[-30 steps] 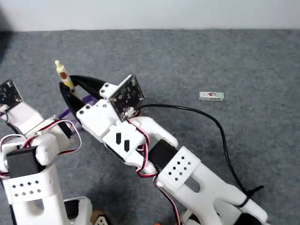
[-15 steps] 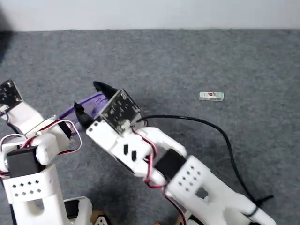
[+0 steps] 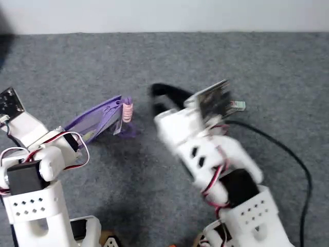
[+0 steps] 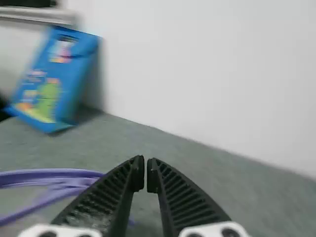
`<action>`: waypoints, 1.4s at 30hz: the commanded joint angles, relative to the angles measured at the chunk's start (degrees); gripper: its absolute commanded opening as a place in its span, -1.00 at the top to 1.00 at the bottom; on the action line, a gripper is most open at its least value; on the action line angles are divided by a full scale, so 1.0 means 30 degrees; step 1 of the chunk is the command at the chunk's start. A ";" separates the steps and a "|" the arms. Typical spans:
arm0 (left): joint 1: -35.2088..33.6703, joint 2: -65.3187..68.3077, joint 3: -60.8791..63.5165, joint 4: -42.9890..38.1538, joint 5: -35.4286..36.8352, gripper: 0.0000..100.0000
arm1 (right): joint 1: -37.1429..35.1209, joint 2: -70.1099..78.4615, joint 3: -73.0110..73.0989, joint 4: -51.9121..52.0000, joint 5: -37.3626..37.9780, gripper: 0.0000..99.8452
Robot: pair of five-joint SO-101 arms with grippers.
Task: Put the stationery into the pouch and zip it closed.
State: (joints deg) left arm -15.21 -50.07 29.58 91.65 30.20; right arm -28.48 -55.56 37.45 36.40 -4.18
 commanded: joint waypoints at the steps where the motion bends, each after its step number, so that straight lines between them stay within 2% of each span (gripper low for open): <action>1: -0.0176 0.0176 -0.0103 -0.0322 0.0205 0.97 | 0.3619 0.0190 -0.0117 0.1919 -0.1114 0.95; 6: -0.0059 0.0176 -0.0073 -0.0352 0.0205 0.97 | 0.5788 0.2359 -0.0205 0.4264 -0.0645 0.95; 18: -0.0059 0.0264 -0.0044 -0.0469 0.0147 0.97 | 0.8542 0.9187 -0.1612 0.5407 0.7853 0.94; 23: -0.0059 0.0176 -0.0132 -0.0615 0.0059 0.97 | 0.9656 1.3758 -0.5158 0.5875 0.9934 0.92; 31: -0.0059 0.0205 -0.0103 -0.0615 0.0059 0.97 | 1.0535 2.1465 -1.3832 1.1648 1.0374 0.45; 42: -0.0059 0.0293 -0.0103 -0.0615 0.0059 0.97 | 1.0535 2.9231 -2.2007 1.2645 1.3392 0.43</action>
State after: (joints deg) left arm -15.21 -49.98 29.58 91.21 30.20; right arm 2.81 30.15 -22.33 73.67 33.71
